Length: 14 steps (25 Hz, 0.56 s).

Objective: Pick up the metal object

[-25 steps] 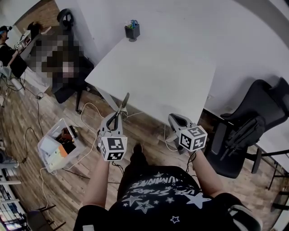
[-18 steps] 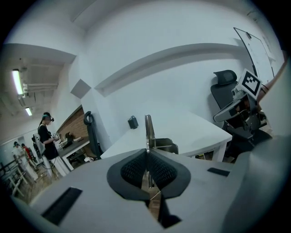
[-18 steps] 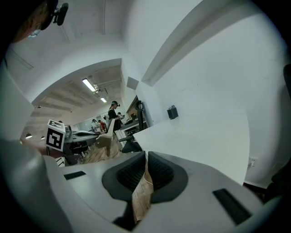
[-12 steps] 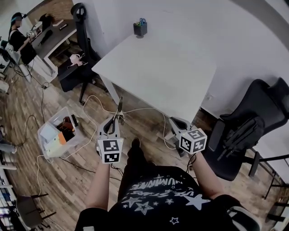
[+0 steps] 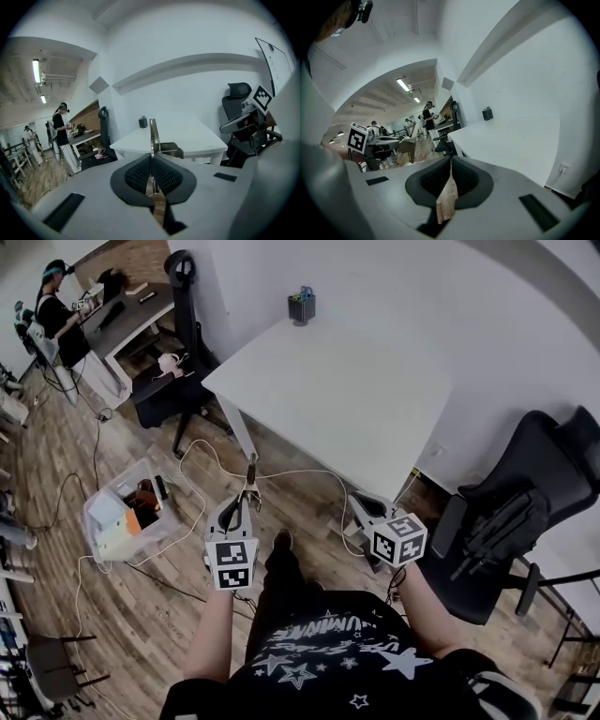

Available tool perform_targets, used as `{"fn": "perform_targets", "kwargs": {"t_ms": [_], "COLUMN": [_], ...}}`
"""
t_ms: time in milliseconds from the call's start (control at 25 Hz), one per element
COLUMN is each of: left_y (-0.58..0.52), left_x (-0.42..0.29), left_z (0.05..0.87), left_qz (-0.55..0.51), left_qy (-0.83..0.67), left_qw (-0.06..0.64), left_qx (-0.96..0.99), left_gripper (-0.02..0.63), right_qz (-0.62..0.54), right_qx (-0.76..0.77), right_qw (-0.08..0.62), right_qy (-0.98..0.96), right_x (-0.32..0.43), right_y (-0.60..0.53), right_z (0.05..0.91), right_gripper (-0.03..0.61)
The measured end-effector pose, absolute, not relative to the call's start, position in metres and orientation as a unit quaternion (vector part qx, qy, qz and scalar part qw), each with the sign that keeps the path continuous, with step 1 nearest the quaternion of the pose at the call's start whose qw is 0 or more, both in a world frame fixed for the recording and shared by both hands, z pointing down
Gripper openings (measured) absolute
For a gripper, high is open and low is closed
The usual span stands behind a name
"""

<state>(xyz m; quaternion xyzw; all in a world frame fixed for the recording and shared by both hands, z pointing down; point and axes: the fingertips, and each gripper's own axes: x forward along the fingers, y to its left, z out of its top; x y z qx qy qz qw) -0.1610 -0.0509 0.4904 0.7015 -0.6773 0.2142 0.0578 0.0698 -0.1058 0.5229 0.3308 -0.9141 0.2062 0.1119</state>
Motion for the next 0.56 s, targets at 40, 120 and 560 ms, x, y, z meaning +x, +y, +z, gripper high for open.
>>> {"fn": "perform_targets", "kwargs": {"t_ms": [40,120,560], "left_y": [-0.050,-0.046,-0.036], "left_x": [-0.161,-0.160,-0.154], "left_z": [0.490,0.490,0.492], "left_qz": [0.214,0.211,0.205], "left_qy": [-0.677,-0.678,-0.673], "left_qw": [0.059,0.064,0.085], "left_qx": [0.701,0.702,0.705], "left_gripper": [0.021,0.021,0.021], "right_qz": [0.208,0.213,0.217], "right_qx": [0.331,0.331,0.334], "right_qw": [0.110,0.104,0.102], "right_qy": [-0.914,-0.913,-0.911], "right_x": [0.069,0.068,0.069], "right_y": [-0.106,-0.105,-0.105], "right_z": [0.522,0.521,0.525], "right_gripper": [0.051,0.051,0.051]}}
